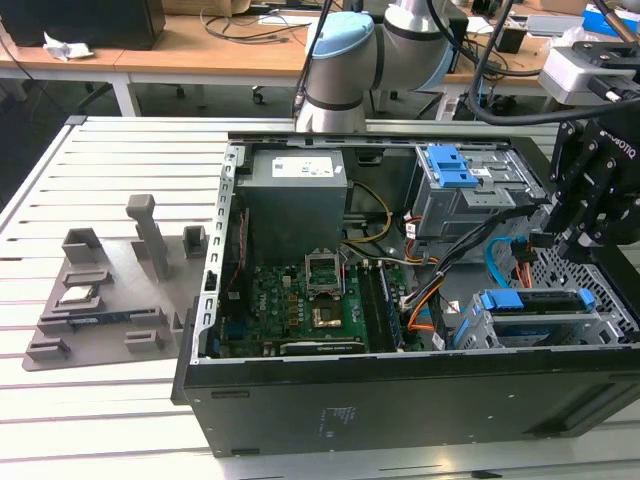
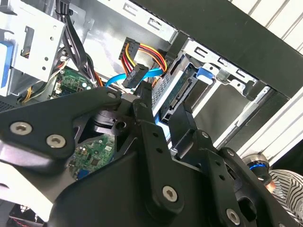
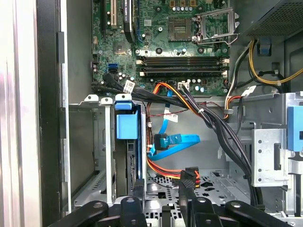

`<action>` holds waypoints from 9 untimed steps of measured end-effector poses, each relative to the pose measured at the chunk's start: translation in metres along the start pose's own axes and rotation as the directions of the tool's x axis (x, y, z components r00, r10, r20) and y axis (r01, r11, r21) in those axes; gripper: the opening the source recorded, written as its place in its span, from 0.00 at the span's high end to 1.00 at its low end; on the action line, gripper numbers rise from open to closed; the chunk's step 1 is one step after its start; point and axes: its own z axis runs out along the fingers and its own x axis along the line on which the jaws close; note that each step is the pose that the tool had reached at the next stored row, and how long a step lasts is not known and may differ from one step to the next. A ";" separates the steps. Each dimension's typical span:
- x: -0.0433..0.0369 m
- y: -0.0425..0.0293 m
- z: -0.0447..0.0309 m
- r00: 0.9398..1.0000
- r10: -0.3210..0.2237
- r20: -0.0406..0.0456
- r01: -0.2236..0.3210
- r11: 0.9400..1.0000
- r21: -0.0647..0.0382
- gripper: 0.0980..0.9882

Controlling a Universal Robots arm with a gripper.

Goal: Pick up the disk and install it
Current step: 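Insert the first disk wire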

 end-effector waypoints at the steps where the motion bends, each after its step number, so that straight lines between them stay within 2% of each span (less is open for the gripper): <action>1: 0.0000 0.0000 0.0000 1.000 0.000 0.000 0.000 1.000 0.000 0.64; 4: -0.0010 0.0000 0.0000 1.000 0.000 0.000 0.000 1.000 0.000 0.64; 9: -0.0114 0.0002 -0.0001 1.000 0.000 -0.001 0.000 1.000 0.000 0.64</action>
